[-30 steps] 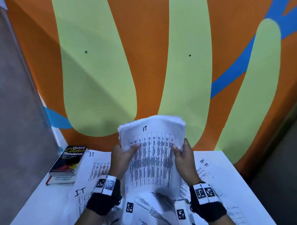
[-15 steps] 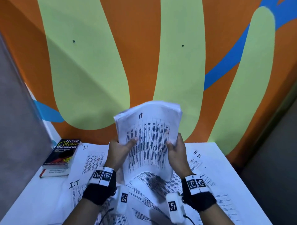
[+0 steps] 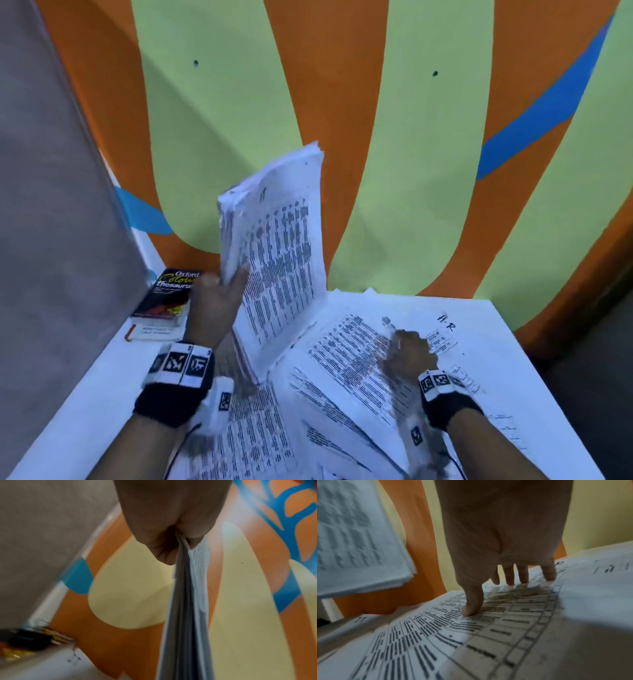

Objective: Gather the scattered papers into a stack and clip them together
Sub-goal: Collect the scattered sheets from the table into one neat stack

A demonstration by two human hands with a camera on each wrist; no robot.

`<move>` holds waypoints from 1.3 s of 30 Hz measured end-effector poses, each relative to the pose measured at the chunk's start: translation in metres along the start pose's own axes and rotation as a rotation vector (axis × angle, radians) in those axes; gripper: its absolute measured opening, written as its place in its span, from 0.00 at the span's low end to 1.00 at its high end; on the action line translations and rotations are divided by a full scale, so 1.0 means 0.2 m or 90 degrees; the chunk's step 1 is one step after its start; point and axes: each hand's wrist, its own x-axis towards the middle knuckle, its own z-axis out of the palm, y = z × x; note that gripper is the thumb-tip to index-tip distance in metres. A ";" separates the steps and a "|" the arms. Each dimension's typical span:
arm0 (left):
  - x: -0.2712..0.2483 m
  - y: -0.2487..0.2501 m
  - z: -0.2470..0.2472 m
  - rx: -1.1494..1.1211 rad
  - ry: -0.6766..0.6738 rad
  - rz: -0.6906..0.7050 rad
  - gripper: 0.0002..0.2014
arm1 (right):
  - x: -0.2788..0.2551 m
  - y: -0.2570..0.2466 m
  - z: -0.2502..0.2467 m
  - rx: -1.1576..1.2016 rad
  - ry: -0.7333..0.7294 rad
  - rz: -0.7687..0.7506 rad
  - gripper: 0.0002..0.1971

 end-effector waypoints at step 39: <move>0.04 -0.12 -0.76 0.075 0.259 0.006 0.13 | -0.58 -0.93 0.39 0.202 -0.042 -0.145 0.21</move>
